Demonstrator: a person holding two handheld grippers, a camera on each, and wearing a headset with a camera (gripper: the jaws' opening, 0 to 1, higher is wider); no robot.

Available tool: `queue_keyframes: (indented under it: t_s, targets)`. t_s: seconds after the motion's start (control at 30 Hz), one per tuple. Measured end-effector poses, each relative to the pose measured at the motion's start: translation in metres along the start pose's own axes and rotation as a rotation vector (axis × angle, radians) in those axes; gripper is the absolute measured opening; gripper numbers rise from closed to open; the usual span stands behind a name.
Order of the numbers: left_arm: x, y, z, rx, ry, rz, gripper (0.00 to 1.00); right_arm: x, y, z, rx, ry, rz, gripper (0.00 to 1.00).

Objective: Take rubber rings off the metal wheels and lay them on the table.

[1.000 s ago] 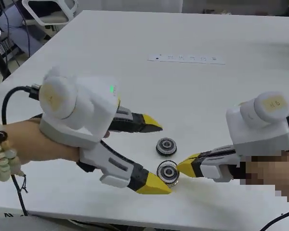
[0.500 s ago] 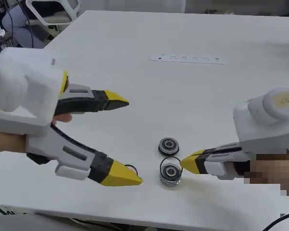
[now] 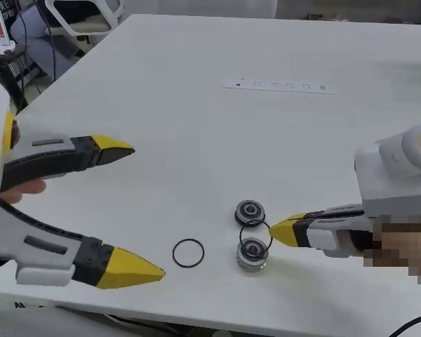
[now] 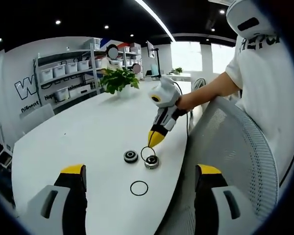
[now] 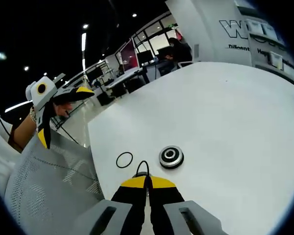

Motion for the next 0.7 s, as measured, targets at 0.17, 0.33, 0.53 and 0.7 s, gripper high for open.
queue_keyframes:
  t_s: [0.17,0.33,0.53,0.7]
  targets:
    - [-0.012,-0.005,-0.008,0.021,-0.059,-0.002,0.93,0.002,-0.002,0.001,-0.001,0.002,-0.010,0.00]
    - [-0.020,-0.010,-0.010,0.052,-0.109,-0.007,0.94,0.003,-0.003,0.001,-0.008,0.000,-0.011,0.00]
    - [-0.032,-0.013,-0.014,0.063,-0.138,0.027,0.94,0.006,-0.005,0.000,-0.012,0.006,-0.026,0.00]
    - [-0.035,-0.012,-0.010,0.090,-0.153,0.028,0.92,0.009,-0.008,0.000,-0.016,0.013,-0.043,0.00]
Point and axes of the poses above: the centre of the closed fingertips' face, and the gripper's own axes: y roughly forward along the fingers, z roughly to its left, x roughly out of its top, the point moved 4 cm from there along -y, roughly backward along the fingers
